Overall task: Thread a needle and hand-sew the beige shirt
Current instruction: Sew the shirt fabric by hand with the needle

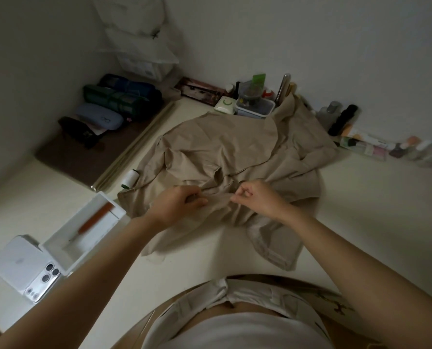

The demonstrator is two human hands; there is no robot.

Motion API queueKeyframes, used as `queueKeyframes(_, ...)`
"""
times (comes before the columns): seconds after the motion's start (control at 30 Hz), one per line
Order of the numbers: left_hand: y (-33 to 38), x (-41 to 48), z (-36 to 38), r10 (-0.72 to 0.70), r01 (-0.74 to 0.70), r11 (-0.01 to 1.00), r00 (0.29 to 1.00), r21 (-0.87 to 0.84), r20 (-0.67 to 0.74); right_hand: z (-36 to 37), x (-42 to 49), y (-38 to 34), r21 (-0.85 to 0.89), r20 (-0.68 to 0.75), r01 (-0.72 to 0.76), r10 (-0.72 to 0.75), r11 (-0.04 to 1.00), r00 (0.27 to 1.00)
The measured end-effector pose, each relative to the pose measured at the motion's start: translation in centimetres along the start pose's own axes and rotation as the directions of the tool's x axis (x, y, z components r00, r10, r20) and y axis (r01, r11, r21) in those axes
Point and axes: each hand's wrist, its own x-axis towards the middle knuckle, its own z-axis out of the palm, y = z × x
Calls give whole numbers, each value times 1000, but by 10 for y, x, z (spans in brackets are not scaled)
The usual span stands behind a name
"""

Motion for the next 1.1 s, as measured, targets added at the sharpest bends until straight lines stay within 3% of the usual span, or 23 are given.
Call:
queueKeyframes(0.3,-7,-11,-12,-22,39,961,998,272,-64,8,10,18,-93,-124,-123,111,988,986)
queueKeyframes(0.43,-23,-11,-11,-64,56,946,998,318,13,9,8,18,-106,-112,-99,87,989,990)
queueKeyframes(0.6,-27,-9,-7,-159,170,902,985,398,-63,11,0,10,-207,-93,-73,55,976,994)
queueKeyframes(0.77,-30,-3,2,-222,219,827,973,518,-56,9,-7,7,-144,-64,-38,29,989,998)
queueKeyframes(0.93,-23,2,16,-260,240,728,963,643,-65,-9,-20,33,-90,-136,-197,183,976,974)
queueKeyframes(1.1,10,13,35,-26,56,931,996,361,-88,-10,-24,41,-172,-191,-275,242,946,951)
